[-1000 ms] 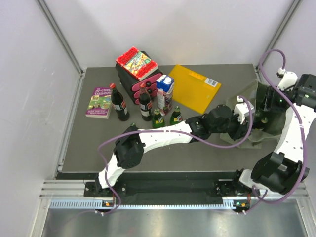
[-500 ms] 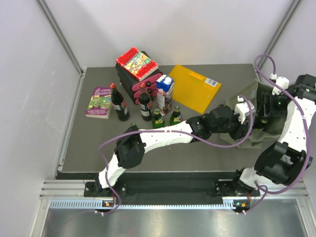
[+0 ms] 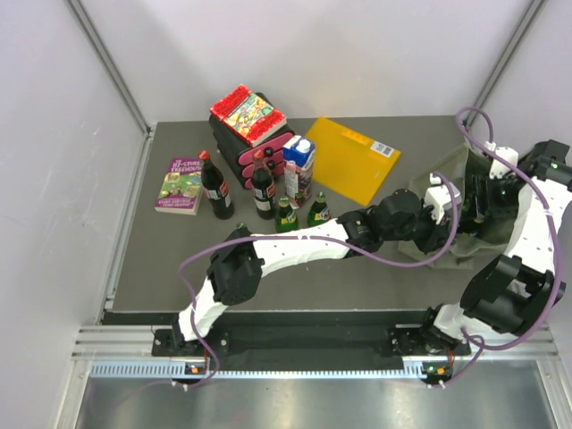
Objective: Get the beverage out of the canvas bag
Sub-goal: Take out the drink from the canvas bag, then place the drink at the center of the board.
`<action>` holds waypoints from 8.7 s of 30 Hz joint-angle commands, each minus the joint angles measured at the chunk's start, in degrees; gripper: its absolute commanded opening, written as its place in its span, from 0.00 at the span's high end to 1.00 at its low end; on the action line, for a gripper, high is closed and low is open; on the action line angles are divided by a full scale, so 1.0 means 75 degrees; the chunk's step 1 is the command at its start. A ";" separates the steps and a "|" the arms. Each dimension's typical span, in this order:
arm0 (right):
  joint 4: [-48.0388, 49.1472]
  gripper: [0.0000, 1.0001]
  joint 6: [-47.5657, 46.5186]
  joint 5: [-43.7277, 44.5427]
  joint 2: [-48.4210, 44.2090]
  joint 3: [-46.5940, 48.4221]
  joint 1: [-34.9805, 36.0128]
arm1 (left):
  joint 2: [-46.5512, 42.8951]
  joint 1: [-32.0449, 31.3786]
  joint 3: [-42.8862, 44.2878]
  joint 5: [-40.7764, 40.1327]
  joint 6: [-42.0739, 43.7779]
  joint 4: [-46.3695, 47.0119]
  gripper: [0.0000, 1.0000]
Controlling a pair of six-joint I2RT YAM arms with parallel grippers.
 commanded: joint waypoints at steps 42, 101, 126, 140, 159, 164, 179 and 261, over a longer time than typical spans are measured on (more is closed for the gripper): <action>-0.0580 1.00 -0.0289 -0.0522 -0.0583 0.1186 -0.0038 | -0.0347 0.0341 0.0413 -0.0362 -0.0060 -0.0620 0.57; -0.1120 1.00 0.0180 -0.2618 -0.0676 0.6133 -0.0026 | 0.0437 0.0916 0.2100 -0.0127 0.1604 0.2544 0.08; -0.0663 1.00 0.0508 -0.4084 -0.0536 0.6332 0.0079 | 0.0836 0.0775 0.2745 0.0177 0.2635 0.2520 0.08; -0.0288 1.00 0.0544 -0.4482 -0.0817 0.5898 0.0325 | 0.0731 0.0600 0.2769 0.0376 0.2366 0.2462 0.30; 0.0029 1.00 0.0684 -0.4775 -0.1051 0.5828 0.0478 | 0.0625 0.0482 0.2804 0.0353 0.2904 0.1911 0.10; 0.0099 1.00 0.0731 -0.4975 -0.1168 0.5816 0.0478 | 0.0637 0.0482 0.2816 0.0189 0.3080 0.1805 0.08; 0.0076 1.00 0.0719 -0.5092 -0.1321 0.5594 0.0489 | 0.0333 0.0482 0.2827 -0.0034 0.3011 0.1957 0.24; 0.0522 0.00 -0.0064 -0.3968 -0.4227 -0.0698 0.3886 | -0.5926 0.0986 -1.1398 -0.1487 0.2576 0.8859 1.00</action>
